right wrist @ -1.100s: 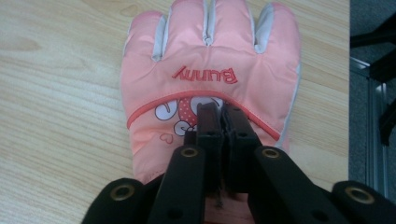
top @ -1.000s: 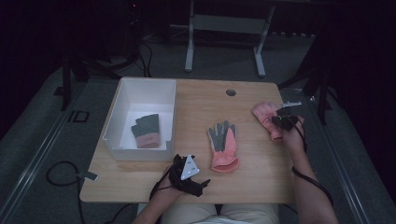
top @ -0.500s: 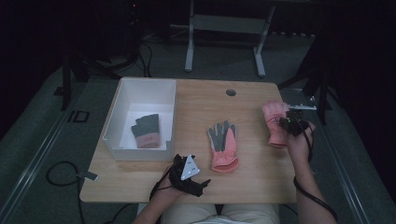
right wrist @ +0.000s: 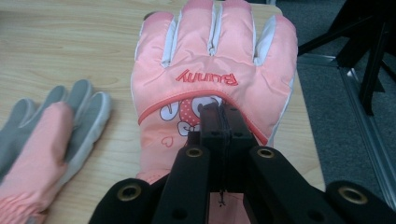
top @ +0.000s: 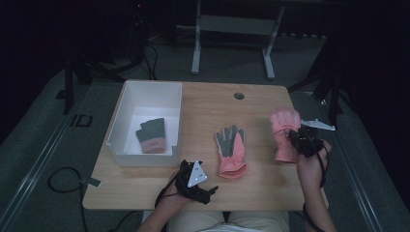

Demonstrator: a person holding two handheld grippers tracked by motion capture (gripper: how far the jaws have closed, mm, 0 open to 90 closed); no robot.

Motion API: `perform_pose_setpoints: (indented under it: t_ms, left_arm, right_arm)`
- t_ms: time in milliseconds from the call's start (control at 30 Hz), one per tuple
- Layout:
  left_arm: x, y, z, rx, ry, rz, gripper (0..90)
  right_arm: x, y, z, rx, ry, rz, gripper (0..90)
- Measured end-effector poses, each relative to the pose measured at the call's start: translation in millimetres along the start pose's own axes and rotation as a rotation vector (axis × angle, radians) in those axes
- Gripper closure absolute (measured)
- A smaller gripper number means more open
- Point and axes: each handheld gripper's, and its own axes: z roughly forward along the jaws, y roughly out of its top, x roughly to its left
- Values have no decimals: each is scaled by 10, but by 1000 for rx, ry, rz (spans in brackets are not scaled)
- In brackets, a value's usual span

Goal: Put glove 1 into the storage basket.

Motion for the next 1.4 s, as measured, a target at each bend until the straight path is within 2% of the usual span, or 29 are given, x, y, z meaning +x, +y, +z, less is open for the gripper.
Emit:
perform_pose_setpoints:
  t_ms: [233, 467, 600, 867, 1000, 1333, 1400]
  left_arm:
    - [-17, 3, 4, 1, 2, 13, 6]
    - [4, -3, -19, -1, 6, 3, 6]
    - [3, 0, -22, -3, 5, 5, 6]
    - [16, -5, -21, 1, 7, 1, 6]
    - [6, -1, -16, 3, 3, 4, 6]
    - [5, -9, -11, 11, -1, 4, 6]
    - [8, -1, -18, 1, 0, 2, 6]
  right_arm:
    - [173, -96, 29, 15, 12, 12, 896]
    - [300, -245, 221, 63, 16, 31, 896]
    - [357, -331, 352, 96, 15, 27, 895]
    - [370, -460, 571, 143, 18, 44, 894]
    - [383, -498, 639, 147, 17, 47, 890]
    - [368, -519, 655, 143, 44, 47, 821]
    - [331, -455, 577, 118, 74, 14, 749]
